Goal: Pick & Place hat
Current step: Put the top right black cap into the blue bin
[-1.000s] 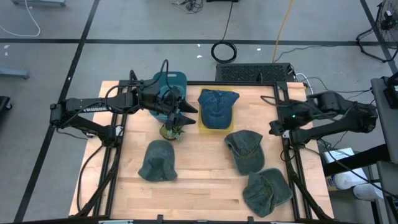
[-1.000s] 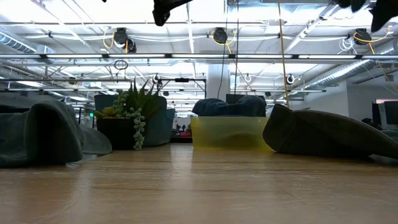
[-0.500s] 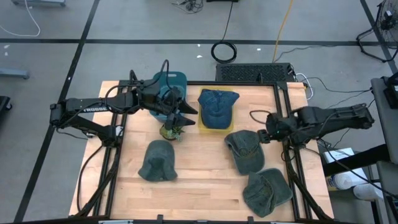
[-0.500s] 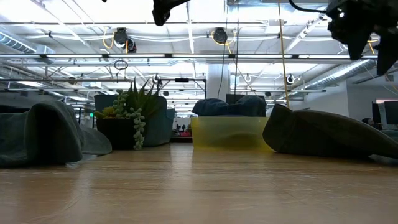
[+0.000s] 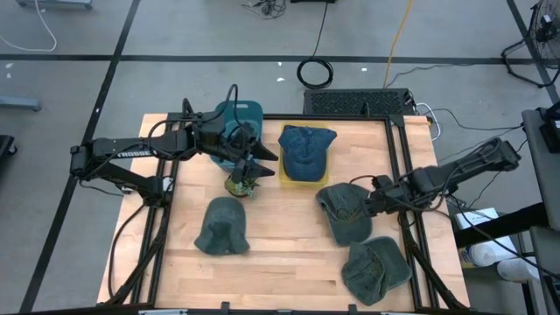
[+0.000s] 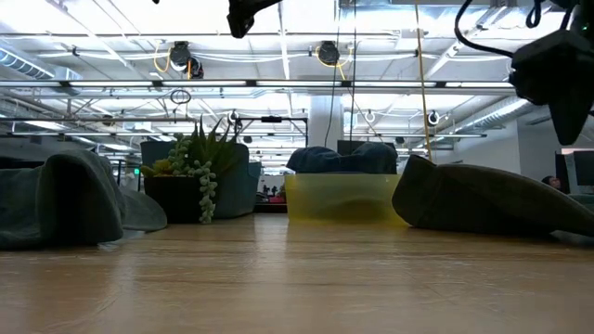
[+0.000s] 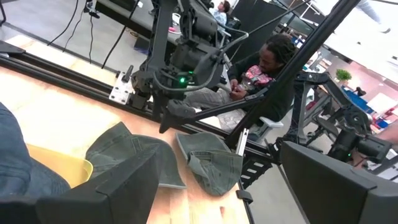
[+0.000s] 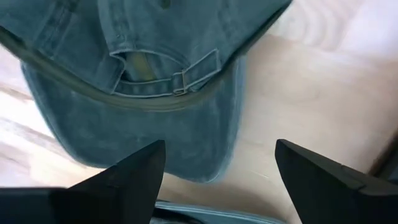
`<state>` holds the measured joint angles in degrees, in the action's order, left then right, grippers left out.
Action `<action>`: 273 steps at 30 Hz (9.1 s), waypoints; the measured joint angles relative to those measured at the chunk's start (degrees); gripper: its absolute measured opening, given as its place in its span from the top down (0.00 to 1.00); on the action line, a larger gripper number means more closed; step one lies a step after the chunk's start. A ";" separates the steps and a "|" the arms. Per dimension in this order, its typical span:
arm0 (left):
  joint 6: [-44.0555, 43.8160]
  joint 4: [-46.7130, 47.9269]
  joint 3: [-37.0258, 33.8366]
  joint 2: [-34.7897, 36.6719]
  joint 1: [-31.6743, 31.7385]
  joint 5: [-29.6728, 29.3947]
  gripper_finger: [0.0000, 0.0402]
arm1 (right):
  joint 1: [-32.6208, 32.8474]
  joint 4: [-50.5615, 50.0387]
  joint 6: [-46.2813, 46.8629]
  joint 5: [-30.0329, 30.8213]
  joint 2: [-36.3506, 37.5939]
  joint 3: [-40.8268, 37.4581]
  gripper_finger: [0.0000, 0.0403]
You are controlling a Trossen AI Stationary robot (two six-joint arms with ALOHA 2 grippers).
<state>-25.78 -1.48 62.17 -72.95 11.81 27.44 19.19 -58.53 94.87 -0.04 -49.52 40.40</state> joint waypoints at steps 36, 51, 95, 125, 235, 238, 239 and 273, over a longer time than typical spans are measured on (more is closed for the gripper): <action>0.02 1.03 0.00 0.00 0.00 0.11 0.15 | 8.04 39.37 11.50 3.52 0.04 -22.27 0.31; 1.47 2.64 0.00 0.02 0.00 0.11 0.15 | 8.10 40.53 11.86 -0.21 0.00 -22.36 0.74; 17.31 -8.32 0.00 0.02 0.05 -5.07 0.15 | -2.30 104.46 -23.63 15.59 4.72 -22.31 1.00; 23.19 -15.99 0.18 2.66 0.57 -5.77 0.15 | -17.02 123.63 -10.92 -24.28 -20.02 7.76 1.00; 10.78 -18.57 16.90 8.64 14.65 19.32 0.93 | -23.55 126.56 -0.17 -38.44 -37.48 27.34 0.73; 9.34 -19.89 16.87 9.89 16.92 19.30 0.93 | -24.80 124.22 -0.16 -42.60 -37.48 27.34 0.73; 9.11 -19.81 16.90 10.43 17.68 19.32 0.93 | -25.14 122.78 -0.13 -44.03 -37.44 27.34 0.73; -12.46 39.34 16.85 12.54 24.97 -10.10 0.93 | -47.99 114.15 -105.34 -29.77 -24.96 28.24 0.84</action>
<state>-38.24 37.86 79.02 -60.41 36.78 17.34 -28.80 55.62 -10.47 -29.82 -74.47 68.64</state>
